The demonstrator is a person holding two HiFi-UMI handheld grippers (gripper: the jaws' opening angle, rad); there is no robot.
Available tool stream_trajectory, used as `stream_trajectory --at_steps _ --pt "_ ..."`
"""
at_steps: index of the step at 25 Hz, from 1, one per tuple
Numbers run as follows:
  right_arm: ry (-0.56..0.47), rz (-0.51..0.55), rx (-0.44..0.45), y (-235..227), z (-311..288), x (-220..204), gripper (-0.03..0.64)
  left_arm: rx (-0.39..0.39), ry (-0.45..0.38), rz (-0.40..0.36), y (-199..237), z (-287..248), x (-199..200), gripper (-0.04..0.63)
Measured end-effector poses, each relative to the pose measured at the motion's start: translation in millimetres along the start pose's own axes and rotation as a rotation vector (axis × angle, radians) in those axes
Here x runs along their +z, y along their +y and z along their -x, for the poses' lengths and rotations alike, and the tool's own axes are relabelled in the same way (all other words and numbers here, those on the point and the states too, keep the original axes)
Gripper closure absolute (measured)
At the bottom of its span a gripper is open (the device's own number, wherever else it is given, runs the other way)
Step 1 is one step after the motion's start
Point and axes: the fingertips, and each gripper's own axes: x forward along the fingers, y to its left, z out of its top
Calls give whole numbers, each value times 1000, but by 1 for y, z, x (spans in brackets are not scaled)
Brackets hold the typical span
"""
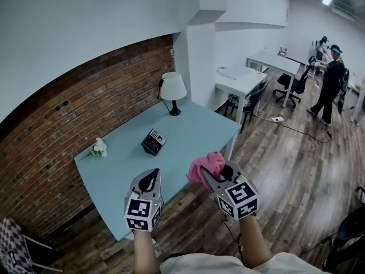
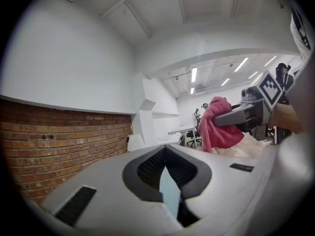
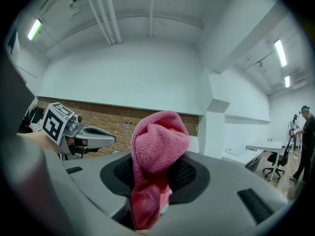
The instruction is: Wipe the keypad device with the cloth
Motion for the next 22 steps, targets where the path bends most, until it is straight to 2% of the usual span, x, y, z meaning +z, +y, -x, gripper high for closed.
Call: stream_trajectory --at_steps 4,12,22 --pt "5 3 15 20 2 2 456 -7 -4 -9 4 15 3 583" --pt "9 -41 -28 64 10 5 457 -37 -6 -17 13 66 -1 583" --pt "20 -21 -53 147 32 8 459 -14 10 40 38 151 -27 583"
